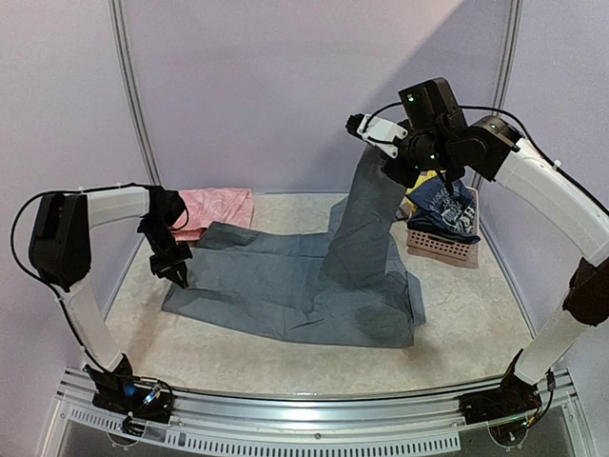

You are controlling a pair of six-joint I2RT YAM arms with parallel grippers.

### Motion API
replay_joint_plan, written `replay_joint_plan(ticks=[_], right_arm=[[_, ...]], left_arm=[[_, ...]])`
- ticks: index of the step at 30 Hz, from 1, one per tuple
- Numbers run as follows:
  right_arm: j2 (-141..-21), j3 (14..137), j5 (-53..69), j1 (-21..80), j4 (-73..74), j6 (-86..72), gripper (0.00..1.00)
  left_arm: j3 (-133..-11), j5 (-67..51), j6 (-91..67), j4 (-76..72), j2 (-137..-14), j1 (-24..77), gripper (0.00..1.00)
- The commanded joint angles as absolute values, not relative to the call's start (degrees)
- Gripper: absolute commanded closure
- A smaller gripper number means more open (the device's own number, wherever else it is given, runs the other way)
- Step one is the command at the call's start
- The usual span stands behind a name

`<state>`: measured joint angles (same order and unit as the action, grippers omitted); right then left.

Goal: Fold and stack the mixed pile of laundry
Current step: Fold the crumpled shirt at the center of the board.

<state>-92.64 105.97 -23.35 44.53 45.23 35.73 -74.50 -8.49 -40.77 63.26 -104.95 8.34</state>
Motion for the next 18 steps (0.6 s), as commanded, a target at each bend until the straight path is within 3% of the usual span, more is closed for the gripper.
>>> replay_joint_plan(ticks=[1,6,12,18], right_arm=[[-92.86,105.49,-21.52,44.14,43.08,35.92,1.0],[-92.27,104.33,-19.44,44.14,43.51,32.67,1.0],[-92.37,104.93,-15.49,44.21,45.2,28.55,1.0],[-91.76,105.19,-8.78,44.19,47.9,23.26,1.0]], left_arm=[[-73.03,-5.67,-41.4,62.24,-100.64,7.45,0.76],[-71.94,-6.91,-39.81,60.28,-98.08,7.47,0.43],[-70.7,-3.71,-36.99,61.32,-93.88,7.47,0.11],[-69.43,-3.26,-35.36,61.97,-90.27,7.64,0.04]])
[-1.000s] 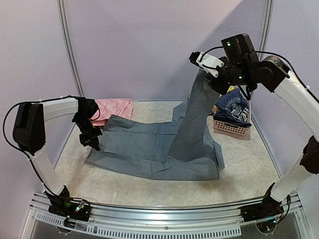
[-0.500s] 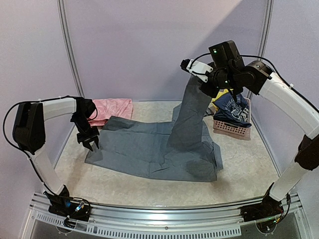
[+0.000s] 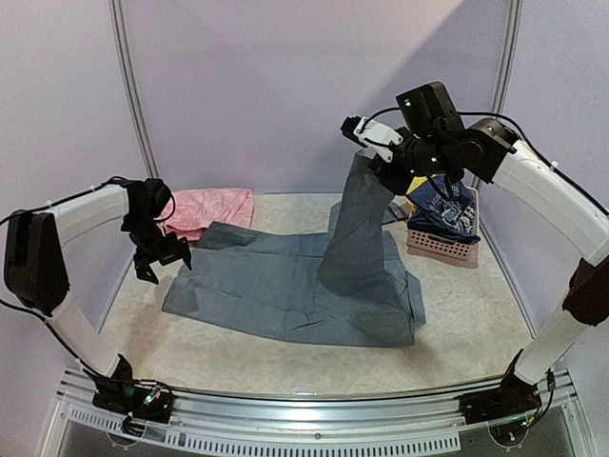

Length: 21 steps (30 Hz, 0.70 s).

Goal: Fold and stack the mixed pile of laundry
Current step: Fold the crumpled shirt at the center of the board.

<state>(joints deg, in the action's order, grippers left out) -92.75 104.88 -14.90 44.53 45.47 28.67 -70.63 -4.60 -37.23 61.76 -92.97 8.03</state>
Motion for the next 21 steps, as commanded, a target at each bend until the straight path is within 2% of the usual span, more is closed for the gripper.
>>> replay_joint_plan(ticks=[1,10,21], right_arm=[[-91.6,105.28,-7.58,44.16,48.31,22.27,1.0],[-91.96,104.74,6.53,44.58,47.8,8.91,1.0],[-97.76,103.56,15.56,46.18,41.68,-2.67,1.0]], left_arm=[[-69.25,-3.32,-35.2,61.95,-89.52,7.68,0.04],[-67.24,-4.85,-34.65,61.06,-84.69,9.08,0.04],[-63.72,-5.94,-35.88,58.98,-80.65,12.09,0.05]])
